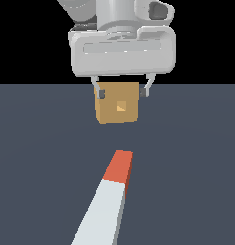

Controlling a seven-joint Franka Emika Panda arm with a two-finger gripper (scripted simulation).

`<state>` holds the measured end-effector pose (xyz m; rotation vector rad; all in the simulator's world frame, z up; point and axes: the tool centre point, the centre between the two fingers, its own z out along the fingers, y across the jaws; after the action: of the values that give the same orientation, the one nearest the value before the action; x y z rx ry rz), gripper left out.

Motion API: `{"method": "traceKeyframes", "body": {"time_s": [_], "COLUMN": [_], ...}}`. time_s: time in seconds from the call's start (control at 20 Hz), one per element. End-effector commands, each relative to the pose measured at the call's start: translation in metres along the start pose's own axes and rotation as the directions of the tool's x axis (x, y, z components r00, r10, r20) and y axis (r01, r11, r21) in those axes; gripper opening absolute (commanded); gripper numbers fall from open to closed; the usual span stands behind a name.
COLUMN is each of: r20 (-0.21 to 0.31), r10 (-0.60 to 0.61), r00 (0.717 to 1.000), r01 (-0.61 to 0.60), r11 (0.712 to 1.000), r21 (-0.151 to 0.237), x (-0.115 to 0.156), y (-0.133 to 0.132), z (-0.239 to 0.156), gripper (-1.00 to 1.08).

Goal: Insert the peg into the horizontal hole in a box.

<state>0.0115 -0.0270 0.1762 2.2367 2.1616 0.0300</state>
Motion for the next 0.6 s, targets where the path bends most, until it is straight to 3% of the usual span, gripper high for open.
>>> {"method": "traceKeyframes", "body": {"time_s": [0.0,0.25,0.55], "r20": [0.0,0.0,0.001], "r10": [0.0,0.02,0.09], "r00": [1.0,1.0,0.996], "r01": [0.0,-0.02,-0.09], "r11": [1.0,1.0,0.996], "r21": [0.0,0.003,0.016], "x": [0.0,-0.016,-0.072], "y": [0.0,-0.002,-0.01], "z": [0.0,0.01,0.047], "gripper": [1.0,1.0,1.0]}}
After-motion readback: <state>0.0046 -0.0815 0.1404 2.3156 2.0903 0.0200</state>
